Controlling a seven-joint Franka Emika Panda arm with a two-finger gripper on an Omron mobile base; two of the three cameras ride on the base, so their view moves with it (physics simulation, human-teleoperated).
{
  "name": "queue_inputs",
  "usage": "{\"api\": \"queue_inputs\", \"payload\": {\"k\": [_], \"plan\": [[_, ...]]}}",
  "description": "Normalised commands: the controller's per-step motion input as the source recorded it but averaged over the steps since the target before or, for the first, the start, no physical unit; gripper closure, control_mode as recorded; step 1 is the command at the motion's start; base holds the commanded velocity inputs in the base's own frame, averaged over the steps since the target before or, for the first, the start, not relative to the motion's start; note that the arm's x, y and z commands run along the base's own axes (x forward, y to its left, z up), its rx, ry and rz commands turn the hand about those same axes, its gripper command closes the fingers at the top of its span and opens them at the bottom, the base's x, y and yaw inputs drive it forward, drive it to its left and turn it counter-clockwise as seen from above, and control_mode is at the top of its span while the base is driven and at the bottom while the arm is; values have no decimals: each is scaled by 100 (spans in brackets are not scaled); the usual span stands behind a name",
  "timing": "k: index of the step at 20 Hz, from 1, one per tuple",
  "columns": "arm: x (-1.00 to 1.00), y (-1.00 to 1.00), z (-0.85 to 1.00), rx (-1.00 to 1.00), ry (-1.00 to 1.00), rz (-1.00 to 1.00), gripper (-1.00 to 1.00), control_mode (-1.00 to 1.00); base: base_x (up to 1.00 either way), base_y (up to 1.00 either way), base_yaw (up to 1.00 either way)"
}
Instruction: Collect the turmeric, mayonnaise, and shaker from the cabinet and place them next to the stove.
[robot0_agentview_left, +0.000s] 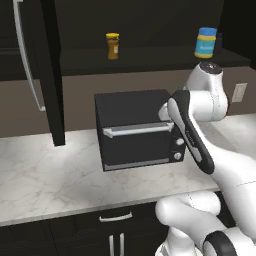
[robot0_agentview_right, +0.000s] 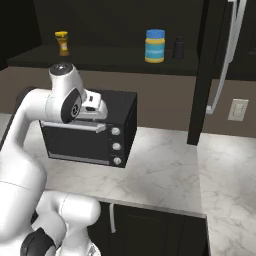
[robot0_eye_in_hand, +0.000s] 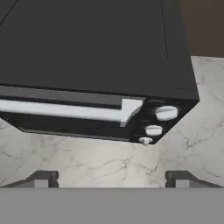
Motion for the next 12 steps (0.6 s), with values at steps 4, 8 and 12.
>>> {"api": "queue_inputs", "payload": {"k": [4, 8, 12], "plan": [[-28, -31, 40, 2, -45, -5, -100, -100, 0, 0, 0], [0, -31, 66, 0, -35, -12, -100, -100, 0, 0, 0], [2, -38, 78, 0, -24, -19, -100, -100, 0, 0, 0]]}}
